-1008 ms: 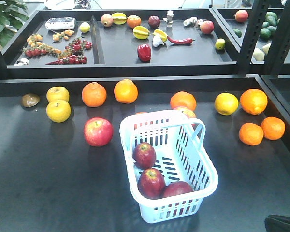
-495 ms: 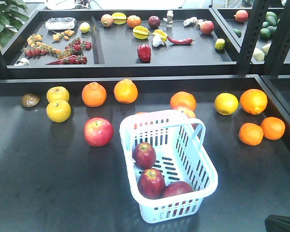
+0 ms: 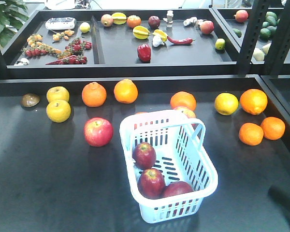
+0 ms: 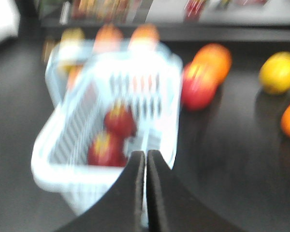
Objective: Pick three apples into basket with both arms
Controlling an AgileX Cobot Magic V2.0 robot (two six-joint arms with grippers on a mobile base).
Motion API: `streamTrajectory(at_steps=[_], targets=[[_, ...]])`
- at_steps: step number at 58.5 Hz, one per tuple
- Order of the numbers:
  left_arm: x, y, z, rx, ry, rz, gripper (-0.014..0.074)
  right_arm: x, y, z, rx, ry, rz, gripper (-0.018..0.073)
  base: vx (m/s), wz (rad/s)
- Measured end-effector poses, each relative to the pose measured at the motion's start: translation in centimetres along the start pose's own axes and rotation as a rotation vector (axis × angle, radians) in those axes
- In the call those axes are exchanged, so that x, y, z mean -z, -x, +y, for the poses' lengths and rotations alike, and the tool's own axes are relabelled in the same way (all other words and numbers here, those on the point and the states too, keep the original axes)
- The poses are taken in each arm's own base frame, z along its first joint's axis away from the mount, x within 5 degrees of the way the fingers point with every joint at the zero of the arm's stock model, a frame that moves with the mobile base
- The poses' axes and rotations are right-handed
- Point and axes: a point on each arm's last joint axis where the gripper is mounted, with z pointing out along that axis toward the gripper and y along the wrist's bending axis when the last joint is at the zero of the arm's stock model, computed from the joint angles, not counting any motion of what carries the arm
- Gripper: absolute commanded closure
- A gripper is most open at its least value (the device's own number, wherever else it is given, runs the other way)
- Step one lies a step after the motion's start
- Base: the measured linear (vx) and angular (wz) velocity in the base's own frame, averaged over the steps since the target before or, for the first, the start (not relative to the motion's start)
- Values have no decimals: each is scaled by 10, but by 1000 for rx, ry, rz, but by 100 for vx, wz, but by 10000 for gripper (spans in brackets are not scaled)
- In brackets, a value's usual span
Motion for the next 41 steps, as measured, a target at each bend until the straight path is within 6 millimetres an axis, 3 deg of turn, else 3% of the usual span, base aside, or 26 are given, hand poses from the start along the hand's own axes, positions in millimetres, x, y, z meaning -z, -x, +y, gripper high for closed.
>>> streamTrajectory(at_steps=[4, 15, 41], targets=[[0, 0, 0, 0, 0, 0, 602, 1, -10, -5, -79, -24, -83, 564, 0, 0], [0, 0, 0, 0, 0, 0, 602, 4, -52, -11, -149, -41, -102, 564, 0, 0], [0, 0, 0, 0, -1, -3, 602, 17, -60, -17, -119, -122, -154, 564, 0, 0]])
